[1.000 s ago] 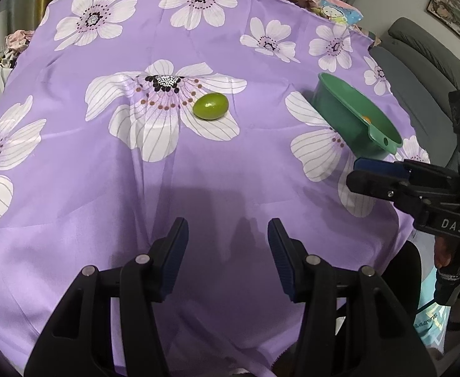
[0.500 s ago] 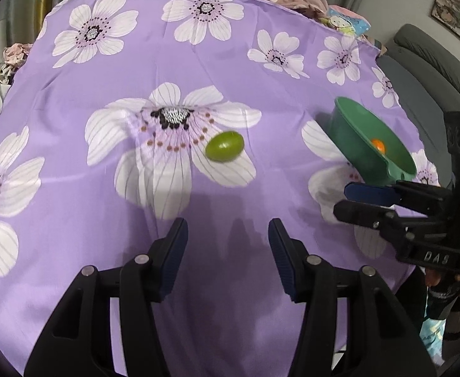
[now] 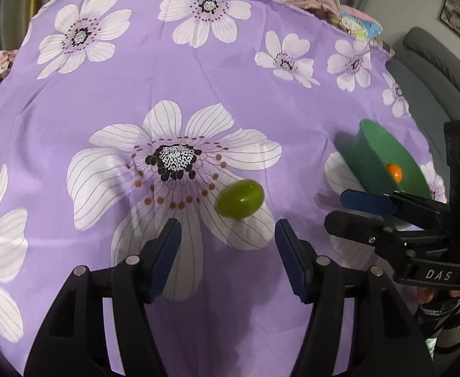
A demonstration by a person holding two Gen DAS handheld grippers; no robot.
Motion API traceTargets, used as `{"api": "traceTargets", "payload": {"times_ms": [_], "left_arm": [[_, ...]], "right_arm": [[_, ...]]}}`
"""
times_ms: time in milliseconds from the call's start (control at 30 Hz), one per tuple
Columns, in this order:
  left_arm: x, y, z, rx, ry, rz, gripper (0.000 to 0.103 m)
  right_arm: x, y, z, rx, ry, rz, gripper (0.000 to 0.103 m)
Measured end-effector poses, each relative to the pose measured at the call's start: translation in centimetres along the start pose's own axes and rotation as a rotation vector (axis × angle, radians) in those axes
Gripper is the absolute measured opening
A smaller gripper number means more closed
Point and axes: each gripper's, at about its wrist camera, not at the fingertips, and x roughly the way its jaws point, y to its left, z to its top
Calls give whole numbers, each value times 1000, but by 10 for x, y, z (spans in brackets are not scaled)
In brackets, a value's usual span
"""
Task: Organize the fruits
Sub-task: 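Move the right gripper to the green oval fruit on the cloth, then close the right gripper on the green oval fruit and lift it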
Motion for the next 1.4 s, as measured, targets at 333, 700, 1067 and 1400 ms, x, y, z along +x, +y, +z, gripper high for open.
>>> {"api": "traceTargets", "payload": {"times_ms": [333,700,1067,1400], "left_arm": [[27,7,10,-4,59,-34,59],[46,1,18,26,94,-54,53],[53,-3,17,17,109,-76,39],[55,-4,19,13,99,-82,36]], "right_arm": [[30,-8,14,90,30,91,53],[59,-12,29,140,90,197,53],[82,-11,33,166,160,241,53],[87,-13,35,173,161,254,48]]}}
